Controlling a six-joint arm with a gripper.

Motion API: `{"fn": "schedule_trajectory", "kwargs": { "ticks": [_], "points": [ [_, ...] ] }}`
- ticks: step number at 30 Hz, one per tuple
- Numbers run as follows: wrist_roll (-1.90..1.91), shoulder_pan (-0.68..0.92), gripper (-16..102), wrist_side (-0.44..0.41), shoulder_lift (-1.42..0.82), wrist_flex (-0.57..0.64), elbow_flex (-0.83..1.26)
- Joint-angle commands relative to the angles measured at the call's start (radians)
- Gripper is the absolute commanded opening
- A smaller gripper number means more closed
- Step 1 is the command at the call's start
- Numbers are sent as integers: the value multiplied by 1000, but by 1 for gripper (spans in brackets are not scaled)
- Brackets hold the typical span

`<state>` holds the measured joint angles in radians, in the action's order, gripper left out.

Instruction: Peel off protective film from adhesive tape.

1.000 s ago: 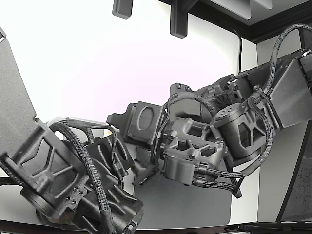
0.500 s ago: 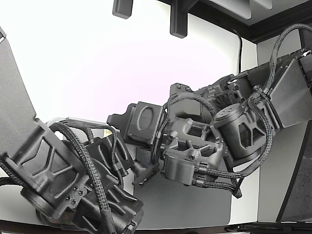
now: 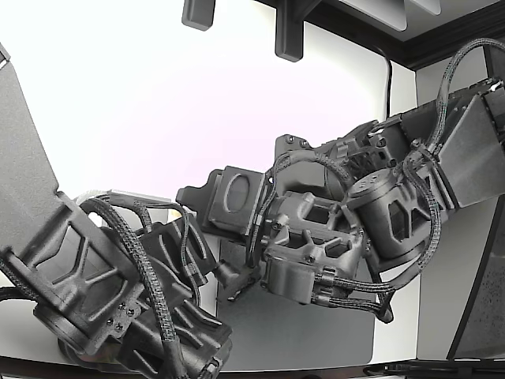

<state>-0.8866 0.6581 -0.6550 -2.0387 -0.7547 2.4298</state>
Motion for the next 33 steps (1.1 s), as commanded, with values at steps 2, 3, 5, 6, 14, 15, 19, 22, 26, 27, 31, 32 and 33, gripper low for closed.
{"fn": "schedule_trajectory", "kwargs": {
  "ticks": [2,3,5,6,14,15,19,22,26,27,31,32,33],
  "points": [
    [15,3,-11,2,-20,-12,-35],
    [18,5,-11,2,-20,-15,-37],
    [25,6,-11,2,-20,-20,-37],
    [25,8,-11,2,-18,-20,-37],
    [20,9,-11,-3,-18,-17,-37],
    [14,9,-11,-6,-18,-12,-37],
    [2,9,-11,-12,-18,-5,-40],
    [-2,9,-11,-14,-18,-5,-41],
    [-6,11,-11,-14,-18,0,-43],
    [-8,11,-11,-14,-18,5,-43],
    [-12,11,-11,-17,-15,12,-41],
    [-12,11,-11,-20,-15,17,-38],
    [-12,11,-11,-23,-14,25,-35]
  ]
}}
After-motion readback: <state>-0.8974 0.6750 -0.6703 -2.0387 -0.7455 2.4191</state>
